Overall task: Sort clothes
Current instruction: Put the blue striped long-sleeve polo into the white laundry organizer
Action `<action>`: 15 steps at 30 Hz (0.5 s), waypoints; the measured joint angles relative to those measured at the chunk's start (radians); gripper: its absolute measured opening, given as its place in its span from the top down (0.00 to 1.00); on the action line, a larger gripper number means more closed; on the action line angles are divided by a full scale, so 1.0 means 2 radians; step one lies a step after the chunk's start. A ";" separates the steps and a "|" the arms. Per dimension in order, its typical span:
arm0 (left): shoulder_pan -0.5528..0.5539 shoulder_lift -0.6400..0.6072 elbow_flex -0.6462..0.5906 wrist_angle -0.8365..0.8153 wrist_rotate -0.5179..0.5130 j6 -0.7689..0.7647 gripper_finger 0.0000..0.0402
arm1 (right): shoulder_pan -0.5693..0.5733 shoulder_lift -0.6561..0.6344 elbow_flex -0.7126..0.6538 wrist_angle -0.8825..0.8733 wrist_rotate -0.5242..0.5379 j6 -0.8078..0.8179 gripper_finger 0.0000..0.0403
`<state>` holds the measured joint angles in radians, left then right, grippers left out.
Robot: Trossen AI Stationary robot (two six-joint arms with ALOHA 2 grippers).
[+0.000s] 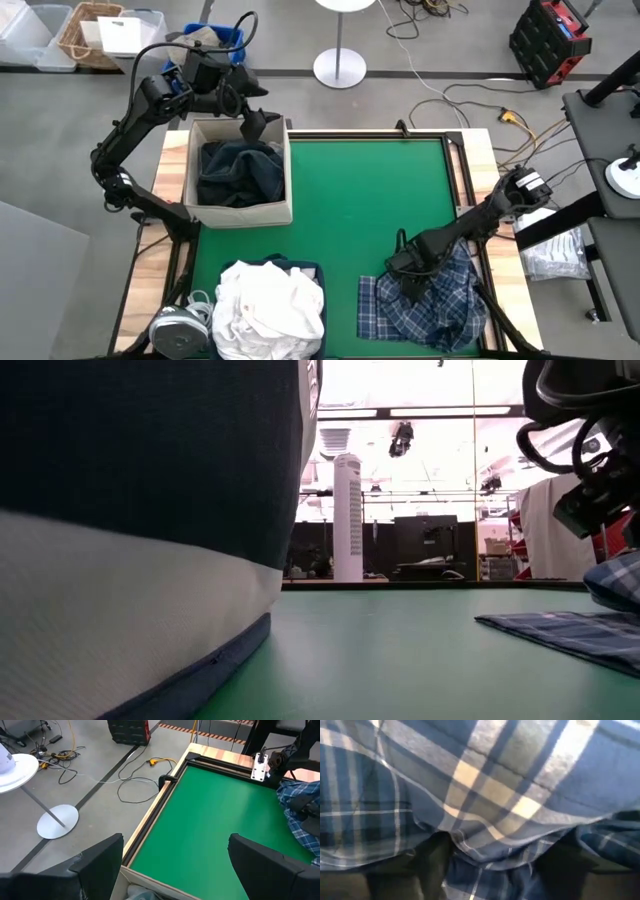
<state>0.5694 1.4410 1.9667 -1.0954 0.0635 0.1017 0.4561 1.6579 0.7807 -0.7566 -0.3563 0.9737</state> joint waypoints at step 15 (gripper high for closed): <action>0.000 0.000 0.000 0.004 0.000 -0.006 0.17 | 0.001 -0.043 -0.004 0.011 0.025 -0.030 0.92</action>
<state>0.5692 1.4408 1.9667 -1.0882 0.0631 0.0891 0.4572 1.5728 0.7727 -0.7350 -0.3060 0.9140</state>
